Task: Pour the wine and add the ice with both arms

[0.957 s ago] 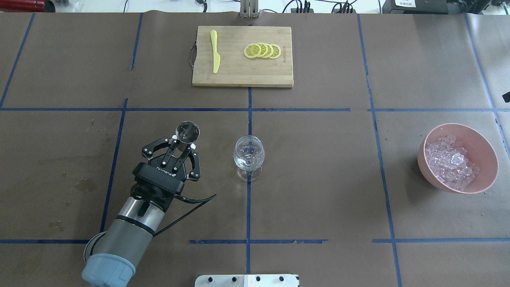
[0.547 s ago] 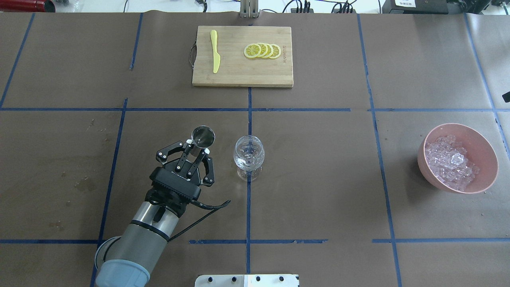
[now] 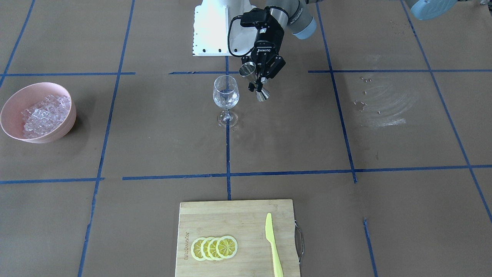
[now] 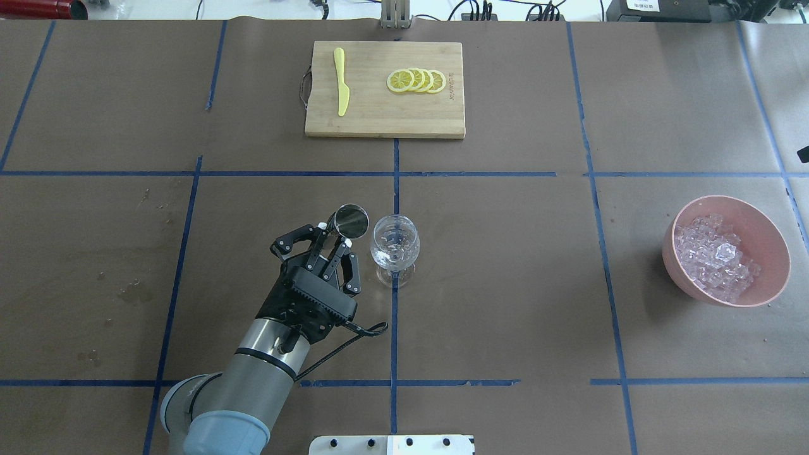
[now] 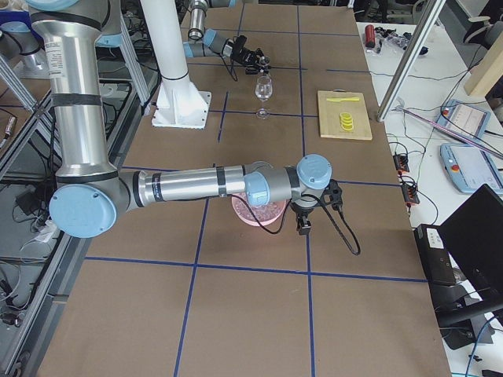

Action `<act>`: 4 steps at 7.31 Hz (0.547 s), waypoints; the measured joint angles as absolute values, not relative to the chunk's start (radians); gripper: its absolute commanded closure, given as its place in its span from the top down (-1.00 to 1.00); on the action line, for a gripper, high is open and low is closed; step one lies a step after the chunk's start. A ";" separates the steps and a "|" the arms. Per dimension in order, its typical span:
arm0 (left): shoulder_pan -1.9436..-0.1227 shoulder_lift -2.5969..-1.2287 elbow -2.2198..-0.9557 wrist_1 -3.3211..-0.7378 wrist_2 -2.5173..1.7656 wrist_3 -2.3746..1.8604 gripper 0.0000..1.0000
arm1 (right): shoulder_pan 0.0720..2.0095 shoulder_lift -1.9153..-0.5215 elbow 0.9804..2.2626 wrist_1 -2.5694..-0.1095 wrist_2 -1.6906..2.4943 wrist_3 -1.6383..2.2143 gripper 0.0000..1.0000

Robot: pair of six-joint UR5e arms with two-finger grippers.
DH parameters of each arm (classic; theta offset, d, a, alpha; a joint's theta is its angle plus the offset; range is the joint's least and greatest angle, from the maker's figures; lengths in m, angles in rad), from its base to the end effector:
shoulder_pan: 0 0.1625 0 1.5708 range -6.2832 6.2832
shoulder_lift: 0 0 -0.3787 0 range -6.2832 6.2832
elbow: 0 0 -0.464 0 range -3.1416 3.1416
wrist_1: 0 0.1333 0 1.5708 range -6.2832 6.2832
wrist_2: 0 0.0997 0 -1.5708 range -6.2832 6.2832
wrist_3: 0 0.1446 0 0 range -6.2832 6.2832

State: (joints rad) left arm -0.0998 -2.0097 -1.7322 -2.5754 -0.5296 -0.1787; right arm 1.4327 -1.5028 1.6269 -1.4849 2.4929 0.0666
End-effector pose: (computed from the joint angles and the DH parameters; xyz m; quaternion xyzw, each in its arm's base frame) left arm 0.5846 -0.3179 0.1411 0.6772 0.2236 0.0774 0.6967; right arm -0.0650 -0.5986 0.5475 0.0482 -0.4497 -0.0784 0.8884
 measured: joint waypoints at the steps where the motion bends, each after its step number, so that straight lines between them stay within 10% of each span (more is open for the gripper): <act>1: -0.100 -2.016 -1.734 -2.567 -0.543 -0.140 -1.00 | 1.433 -1.503 1.627 -1.485 2.493 0.067 1.00; 4: -0.102 -2.041 -1.735 -2.492 -0.553 -0.037 -1.00 | 1.433 -1.503 1.629 -1.485 2.493 0.068 1.00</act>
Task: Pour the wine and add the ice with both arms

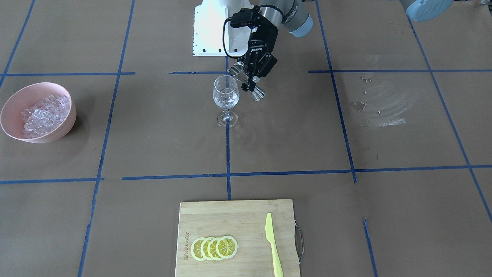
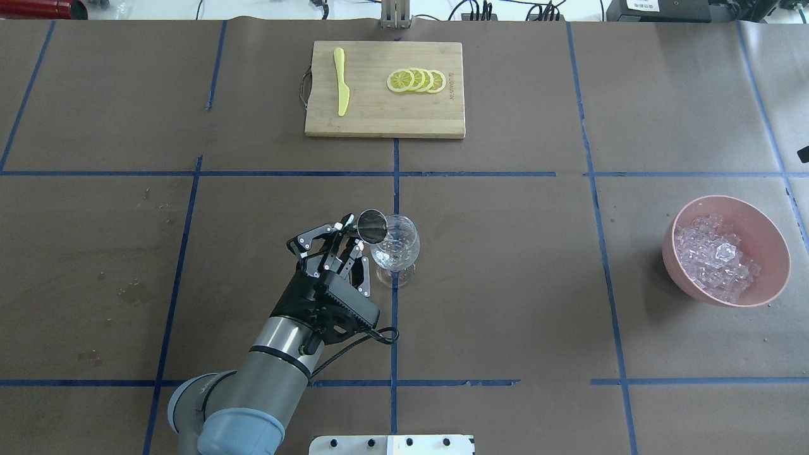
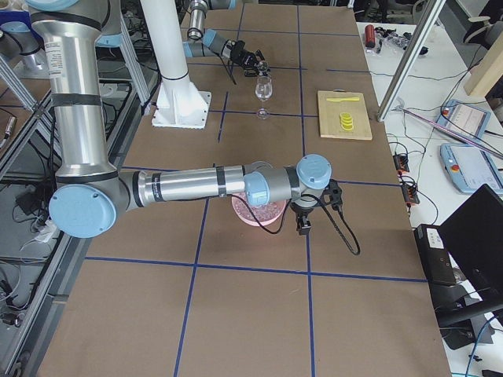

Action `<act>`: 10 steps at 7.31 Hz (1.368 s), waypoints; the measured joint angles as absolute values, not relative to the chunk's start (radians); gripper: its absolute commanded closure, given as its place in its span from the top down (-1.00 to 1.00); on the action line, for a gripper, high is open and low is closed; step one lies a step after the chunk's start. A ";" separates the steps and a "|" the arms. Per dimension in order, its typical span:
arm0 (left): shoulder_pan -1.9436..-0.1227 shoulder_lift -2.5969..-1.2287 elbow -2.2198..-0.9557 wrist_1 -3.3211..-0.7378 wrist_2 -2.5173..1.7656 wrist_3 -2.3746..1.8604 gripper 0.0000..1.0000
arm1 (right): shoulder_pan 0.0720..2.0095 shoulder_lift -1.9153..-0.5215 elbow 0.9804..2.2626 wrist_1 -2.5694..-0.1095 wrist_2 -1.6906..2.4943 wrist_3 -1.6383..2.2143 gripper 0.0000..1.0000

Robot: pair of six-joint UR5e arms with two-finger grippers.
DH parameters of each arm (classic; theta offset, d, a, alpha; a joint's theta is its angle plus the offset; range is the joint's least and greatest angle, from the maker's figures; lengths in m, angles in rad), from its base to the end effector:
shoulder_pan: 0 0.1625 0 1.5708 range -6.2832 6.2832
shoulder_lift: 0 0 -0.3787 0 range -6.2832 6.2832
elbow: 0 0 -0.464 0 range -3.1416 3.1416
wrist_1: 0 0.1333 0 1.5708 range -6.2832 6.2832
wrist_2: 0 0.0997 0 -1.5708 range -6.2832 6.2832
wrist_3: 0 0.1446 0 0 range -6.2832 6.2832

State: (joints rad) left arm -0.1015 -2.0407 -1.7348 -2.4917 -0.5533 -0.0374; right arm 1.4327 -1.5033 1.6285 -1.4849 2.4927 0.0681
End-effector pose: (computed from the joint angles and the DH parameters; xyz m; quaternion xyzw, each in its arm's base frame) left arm 0.5937 -0.3181 0.1269 0.6843 0.1658 0.1508 0.6939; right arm -0.0649 -0.5985 0.5469 0.0483 -0.4497 -0.0780 0.8885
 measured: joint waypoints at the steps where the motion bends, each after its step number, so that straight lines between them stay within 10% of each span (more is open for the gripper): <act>1: -0.102 -2.047 -1.735 -2.454 -0.554 -0.020 -1.00 | 1.433 -1.503 1.629 -1.485 2.493 0.068 1.00; 10: -0.131 -2.075 -1.780 -2.350 -0.550 0.378 -1.00 | 1.433 -1.503 1.628 -1.485 2.494 0.069 1.00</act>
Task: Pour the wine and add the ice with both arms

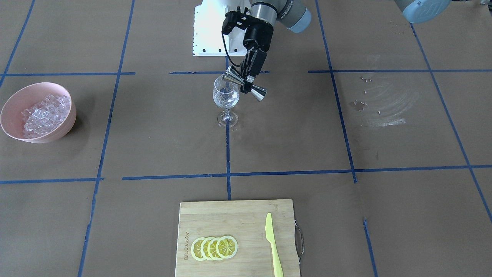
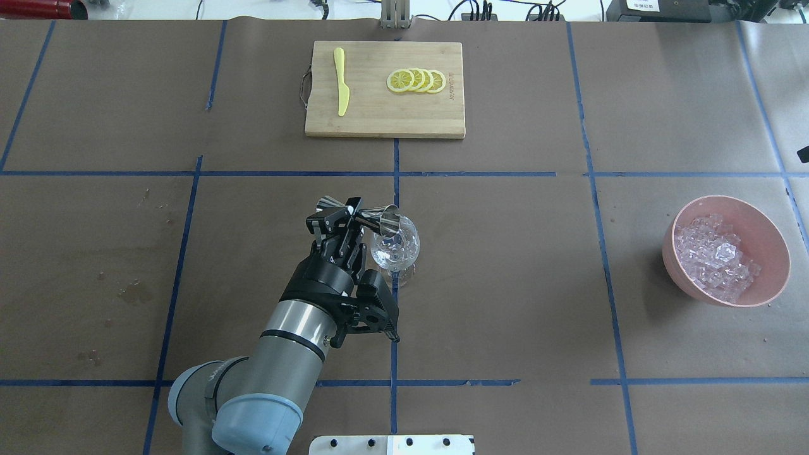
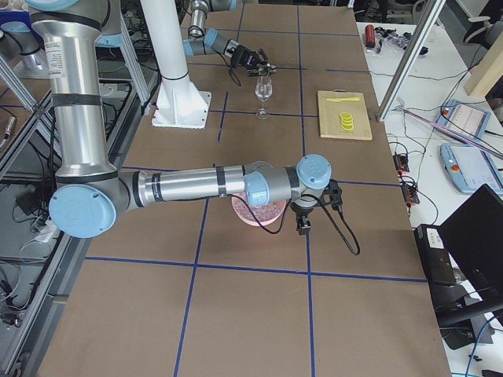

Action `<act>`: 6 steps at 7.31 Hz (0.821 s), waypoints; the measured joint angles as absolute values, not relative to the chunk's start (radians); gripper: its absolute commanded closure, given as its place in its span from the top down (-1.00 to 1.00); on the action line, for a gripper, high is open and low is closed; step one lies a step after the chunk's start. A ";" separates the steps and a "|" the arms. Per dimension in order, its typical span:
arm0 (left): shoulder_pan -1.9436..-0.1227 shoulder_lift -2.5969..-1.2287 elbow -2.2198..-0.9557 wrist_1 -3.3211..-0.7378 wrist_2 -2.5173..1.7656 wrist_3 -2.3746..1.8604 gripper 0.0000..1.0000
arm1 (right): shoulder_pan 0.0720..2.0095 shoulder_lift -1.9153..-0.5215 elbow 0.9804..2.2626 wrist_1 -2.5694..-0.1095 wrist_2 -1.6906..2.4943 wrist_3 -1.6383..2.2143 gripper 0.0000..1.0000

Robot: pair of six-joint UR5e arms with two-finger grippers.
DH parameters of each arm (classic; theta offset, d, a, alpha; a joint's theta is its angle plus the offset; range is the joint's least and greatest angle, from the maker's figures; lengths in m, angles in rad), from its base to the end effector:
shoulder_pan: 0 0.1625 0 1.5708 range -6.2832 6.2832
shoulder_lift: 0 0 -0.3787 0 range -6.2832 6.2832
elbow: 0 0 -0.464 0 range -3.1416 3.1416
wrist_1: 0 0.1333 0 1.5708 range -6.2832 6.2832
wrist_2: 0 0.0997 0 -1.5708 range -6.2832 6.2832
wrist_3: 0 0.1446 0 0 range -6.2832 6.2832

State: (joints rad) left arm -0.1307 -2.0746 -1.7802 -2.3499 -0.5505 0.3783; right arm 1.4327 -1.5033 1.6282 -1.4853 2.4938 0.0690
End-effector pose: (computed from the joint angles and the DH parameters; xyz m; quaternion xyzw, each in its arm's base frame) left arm 0.5783 -0.3348 0.0971 0.6924 -0.0093 0.3020 0.6552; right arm -0.0650 -0.5984 0.5470 0.0477 -0.4502 -0.0775 0.8883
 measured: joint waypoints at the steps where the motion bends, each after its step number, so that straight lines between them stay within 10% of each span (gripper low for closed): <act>1: -0.132 -2.075 -1.788 -2.328 -0.552 0.411 -1.00 | 1.433 -1.503 1.629 -1.485 2.494 0.069 1.00; 6: -0.173 -2.076 -1.874 -2.145 -0.680 0.520 -1.00 | 1.433 -1.502 1.630 -1.485 2.494 0.069 1.00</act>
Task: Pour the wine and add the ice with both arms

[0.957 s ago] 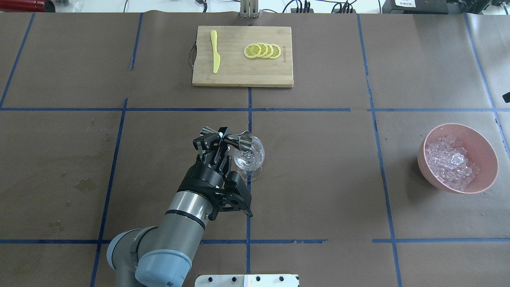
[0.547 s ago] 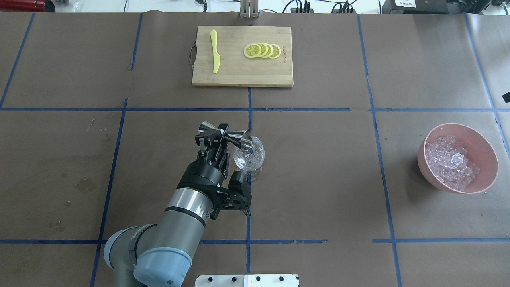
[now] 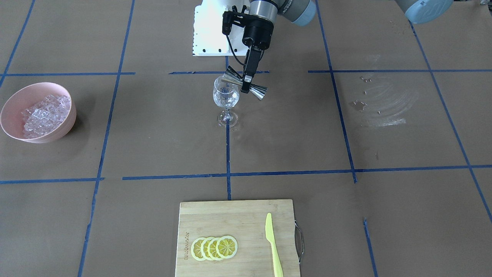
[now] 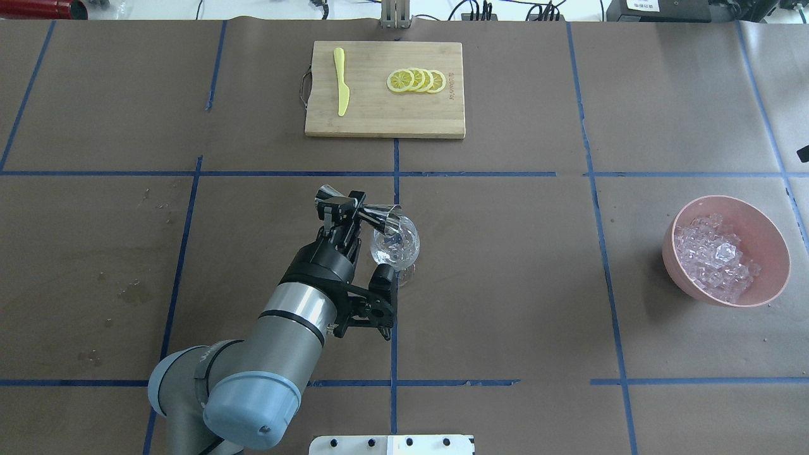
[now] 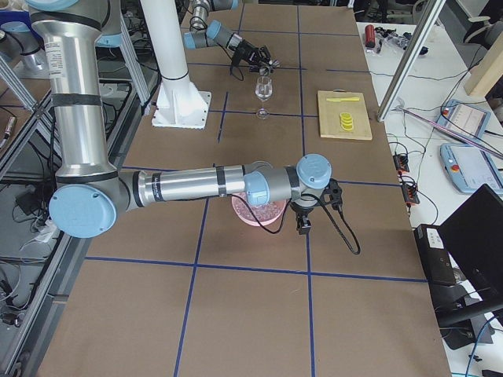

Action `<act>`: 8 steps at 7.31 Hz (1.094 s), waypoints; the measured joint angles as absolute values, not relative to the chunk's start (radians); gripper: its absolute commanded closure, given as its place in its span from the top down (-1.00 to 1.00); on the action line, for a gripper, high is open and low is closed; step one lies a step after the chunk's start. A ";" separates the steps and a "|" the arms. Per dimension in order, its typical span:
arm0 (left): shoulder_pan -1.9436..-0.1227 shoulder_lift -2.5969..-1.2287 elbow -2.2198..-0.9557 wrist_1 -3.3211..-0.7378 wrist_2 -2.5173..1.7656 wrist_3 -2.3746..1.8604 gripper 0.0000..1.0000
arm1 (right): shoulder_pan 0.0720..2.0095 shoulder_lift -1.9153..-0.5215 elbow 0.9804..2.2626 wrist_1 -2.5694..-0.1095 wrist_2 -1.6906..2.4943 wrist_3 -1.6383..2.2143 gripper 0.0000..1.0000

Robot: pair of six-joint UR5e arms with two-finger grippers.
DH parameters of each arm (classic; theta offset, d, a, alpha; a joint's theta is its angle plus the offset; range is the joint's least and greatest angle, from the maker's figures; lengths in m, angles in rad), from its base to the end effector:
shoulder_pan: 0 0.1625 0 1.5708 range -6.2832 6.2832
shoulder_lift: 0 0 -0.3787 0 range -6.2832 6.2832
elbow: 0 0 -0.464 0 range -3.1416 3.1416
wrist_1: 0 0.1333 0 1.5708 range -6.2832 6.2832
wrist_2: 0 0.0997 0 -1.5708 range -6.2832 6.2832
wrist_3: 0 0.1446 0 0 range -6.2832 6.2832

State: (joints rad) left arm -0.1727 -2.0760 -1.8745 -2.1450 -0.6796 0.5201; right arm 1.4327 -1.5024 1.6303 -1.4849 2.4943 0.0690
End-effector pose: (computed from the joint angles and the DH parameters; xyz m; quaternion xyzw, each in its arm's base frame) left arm 0.5601 -0.3472 0.0772 0.6620 -0.0559 0.4112 0.6242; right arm -0.0651 -0.5988 0.5452 0.0492 -0.4505 -0.0783 0.8880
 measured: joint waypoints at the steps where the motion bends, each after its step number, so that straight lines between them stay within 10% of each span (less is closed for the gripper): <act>1: -0.182 -2.076 -1.893 -2.110 -0.702 0.530 -1.00 | 1.431 -1.502 1.633 -1.485 2.494 0.069 1.00; 8: -0.195 -1.900 -1.919 -2.354 -0.738 -0.118 -1.00 | 1.411 -1.485 1.646 -1.485 2.494 0.072 1.00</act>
